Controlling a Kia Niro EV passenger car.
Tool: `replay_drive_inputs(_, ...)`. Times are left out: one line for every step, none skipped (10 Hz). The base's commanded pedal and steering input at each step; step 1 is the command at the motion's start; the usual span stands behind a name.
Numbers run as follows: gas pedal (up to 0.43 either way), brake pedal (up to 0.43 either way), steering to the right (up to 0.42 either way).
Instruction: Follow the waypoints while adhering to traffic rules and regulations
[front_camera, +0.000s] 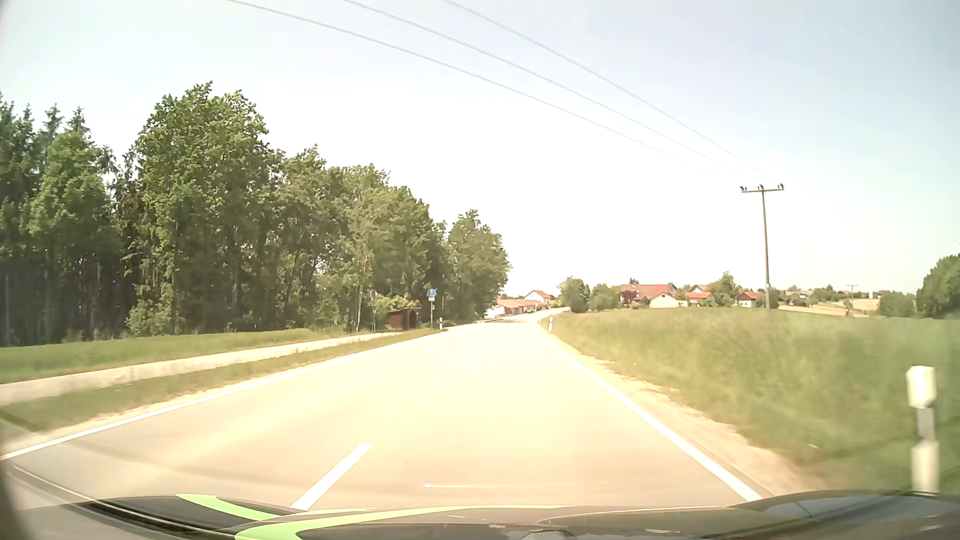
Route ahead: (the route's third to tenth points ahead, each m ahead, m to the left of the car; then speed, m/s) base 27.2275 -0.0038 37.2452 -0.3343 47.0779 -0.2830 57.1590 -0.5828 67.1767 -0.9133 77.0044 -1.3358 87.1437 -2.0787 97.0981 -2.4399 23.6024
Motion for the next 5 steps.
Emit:
replay_drive_inputs(0.000,0.146,0.005)
replay_drive_inputs(0.000,0.152,0.004)
replay_drive_inputs(0.000,0.165,0.005)
replay_drive_inputs(0.000,0.177,0.005)
replay_drive_inputs(0.000,0.177,0.004)
